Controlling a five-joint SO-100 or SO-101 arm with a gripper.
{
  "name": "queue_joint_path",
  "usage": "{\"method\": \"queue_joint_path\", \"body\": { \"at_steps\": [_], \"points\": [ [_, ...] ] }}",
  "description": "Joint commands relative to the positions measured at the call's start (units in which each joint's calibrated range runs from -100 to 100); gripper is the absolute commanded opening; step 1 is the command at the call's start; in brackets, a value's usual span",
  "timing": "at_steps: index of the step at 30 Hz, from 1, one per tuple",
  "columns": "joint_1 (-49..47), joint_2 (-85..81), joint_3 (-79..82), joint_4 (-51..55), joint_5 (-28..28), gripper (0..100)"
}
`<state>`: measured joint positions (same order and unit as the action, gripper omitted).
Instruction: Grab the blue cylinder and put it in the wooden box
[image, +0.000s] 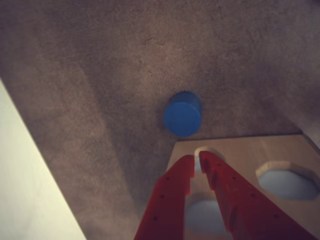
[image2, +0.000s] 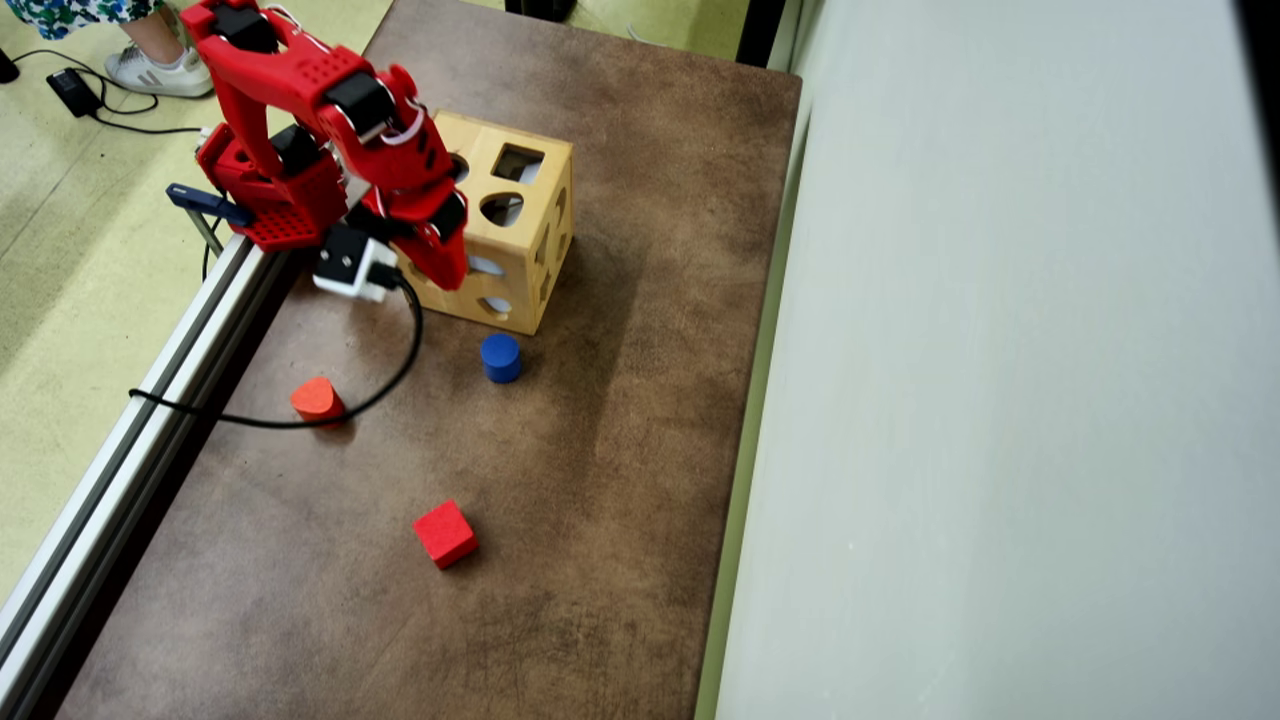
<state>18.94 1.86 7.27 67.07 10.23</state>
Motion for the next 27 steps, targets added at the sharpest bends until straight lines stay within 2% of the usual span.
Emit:
{"method": "queue_joint_path", "body": {
  "at_steps": [1, 7, 18, 27],
  "points": [
    [-0.4, 3.4, -2.2, -5.0, 0.2, 3],
    [-2.4, 7.9, -2.2, -10.1, 0.2, 4],
    [-8.1, 9.6, -2.2, -10.3, 0.1, 4],
    [-7.5, 9.7, -1.3, -10.3, 0.1, 4]
  ]
}}
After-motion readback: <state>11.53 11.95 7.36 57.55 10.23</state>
